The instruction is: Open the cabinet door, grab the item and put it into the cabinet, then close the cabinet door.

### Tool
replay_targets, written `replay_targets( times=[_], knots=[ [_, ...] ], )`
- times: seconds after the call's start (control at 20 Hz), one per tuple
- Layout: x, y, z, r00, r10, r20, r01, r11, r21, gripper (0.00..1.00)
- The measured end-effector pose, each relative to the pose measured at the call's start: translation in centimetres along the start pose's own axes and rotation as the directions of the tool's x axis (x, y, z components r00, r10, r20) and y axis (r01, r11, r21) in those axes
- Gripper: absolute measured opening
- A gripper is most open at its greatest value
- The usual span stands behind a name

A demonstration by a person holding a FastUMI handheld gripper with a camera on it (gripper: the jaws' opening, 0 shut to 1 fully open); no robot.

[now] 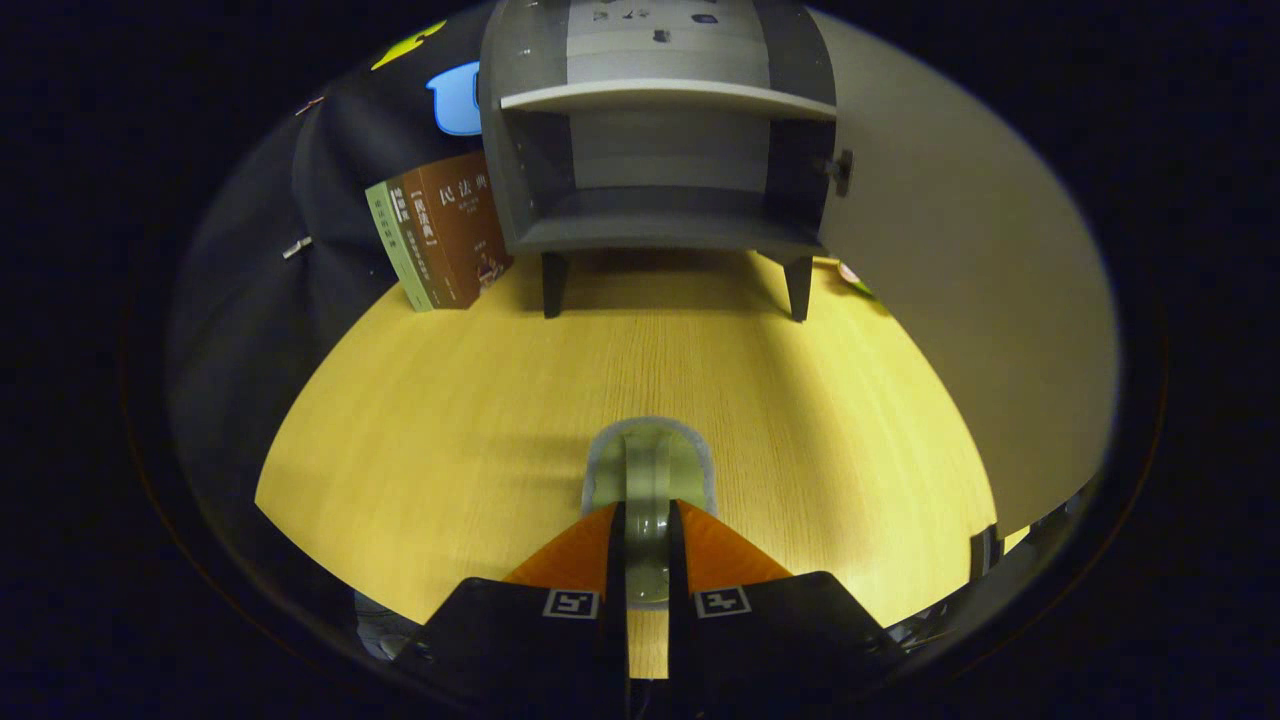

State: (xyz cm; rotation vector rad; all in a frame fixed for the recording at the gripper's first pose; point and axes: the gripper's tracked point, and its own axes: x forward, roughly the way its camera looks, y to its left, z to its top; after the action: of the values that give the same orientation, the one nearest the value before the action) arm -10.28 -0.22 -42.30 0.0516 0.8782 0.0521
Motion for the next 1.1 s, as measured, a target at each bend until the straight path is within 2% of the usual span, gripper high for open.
replay_targets(
  times=[0.3, 0.65, 1.1],
  knots=[
    [-6.5, 0.3, 8.8, 0.994, 0.034, 0.102, -0.041, 0.997, 0.064, 0.20],
    [-12.7, 1.4, 21.2, 0.964, 0.086, 0.250, -0.109, 0.991, 0.079, 0.20],
    [-15.7, 2.8, 35.7, 0.911, 0.106, 0.398, -0.144, 0.987, 0.065, 0.20]
  ],
)
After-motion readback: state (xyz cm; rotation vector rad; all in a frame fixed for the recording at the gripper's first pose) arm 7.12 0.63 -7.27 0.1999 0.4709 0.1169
